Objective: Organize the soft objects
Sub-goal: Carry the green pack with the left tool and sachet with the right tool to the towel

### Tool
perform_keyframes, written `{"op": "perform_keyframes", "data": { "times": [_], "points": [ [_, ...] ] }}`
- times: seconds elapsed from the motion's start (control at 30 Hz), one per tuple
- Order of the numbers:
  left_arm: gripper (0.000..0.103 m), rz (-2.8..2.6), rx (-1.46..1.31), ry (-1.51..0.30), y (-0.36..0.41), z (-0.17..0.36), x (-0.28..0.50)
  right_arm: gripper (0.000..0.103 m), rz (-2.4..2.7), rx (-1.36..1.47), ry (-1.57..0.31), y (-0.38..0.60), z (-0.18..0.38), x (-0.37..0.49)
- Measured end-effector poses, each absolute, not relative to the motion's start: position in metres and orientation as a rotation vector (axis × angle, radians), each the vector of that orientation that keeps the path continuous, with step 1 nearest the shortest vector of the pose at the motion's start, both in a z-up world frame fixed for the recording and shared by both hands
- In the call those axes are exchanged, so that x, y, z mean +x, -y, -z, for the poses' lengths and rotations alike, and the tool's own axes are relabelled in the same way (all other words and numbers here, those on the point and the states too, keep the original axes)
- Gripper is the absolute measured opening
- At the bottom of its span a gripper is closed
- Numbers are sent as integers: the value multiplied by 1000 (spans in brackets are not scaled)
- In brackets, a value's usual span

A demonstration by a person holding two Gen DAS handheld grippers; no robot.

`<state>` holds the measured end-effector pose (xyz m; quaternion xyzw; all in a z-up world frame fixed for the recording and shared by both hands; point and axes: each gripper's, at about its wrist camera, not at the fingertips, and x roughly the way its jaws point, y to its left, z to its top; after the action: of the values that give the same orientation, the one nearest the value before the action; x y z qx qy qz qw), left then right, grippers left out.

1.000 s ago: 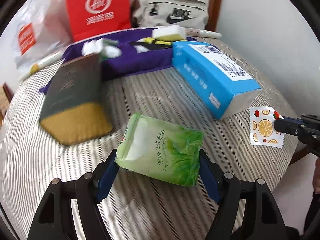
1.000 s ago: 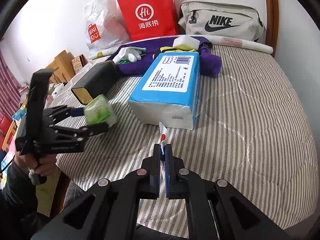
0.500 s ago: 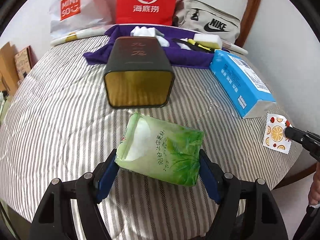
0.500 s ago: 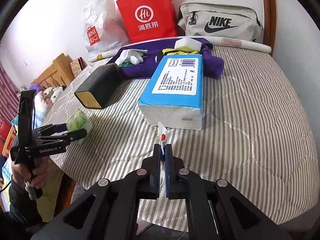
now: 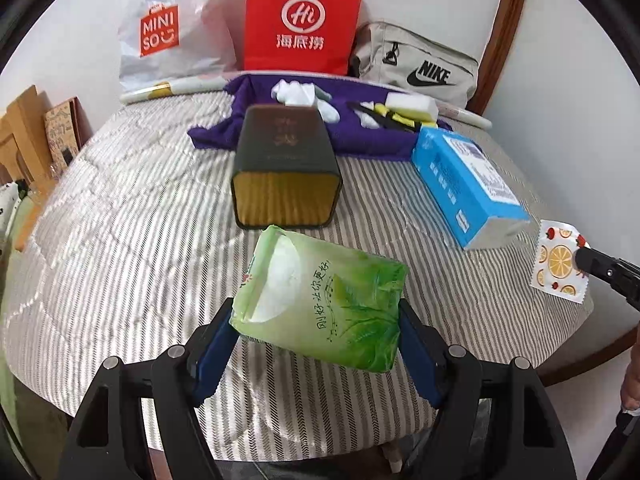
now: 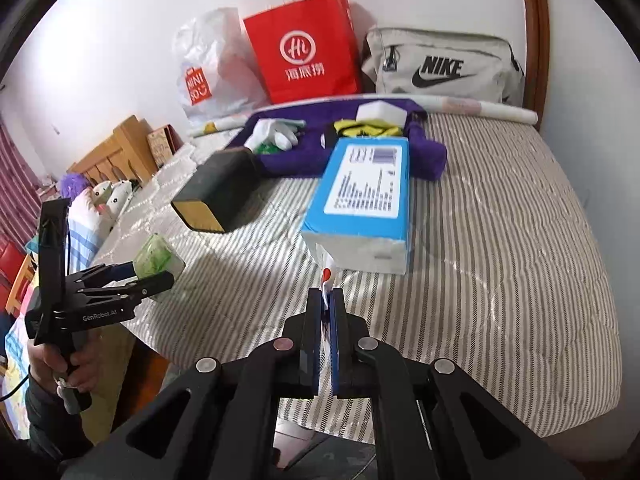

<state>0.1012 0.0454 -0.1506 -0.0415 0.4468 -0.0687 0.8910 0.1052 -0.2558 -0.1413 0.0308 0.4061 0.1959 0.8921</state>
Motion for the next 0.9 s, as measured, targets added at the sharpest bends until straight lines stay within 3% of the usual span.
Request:
{"op": "perform_keyframes", "data": {
  "times": [0.43, 0.9],
  "points": [
    [74, 141, -110, -860, -53, 99, 128, 4, -423, 80, -777, 259, 102, 124],
    [74, 120, -83, -812, -61, 65, 216, 4, -448, 63, -743, 234, 79, 224]
  ]
}}
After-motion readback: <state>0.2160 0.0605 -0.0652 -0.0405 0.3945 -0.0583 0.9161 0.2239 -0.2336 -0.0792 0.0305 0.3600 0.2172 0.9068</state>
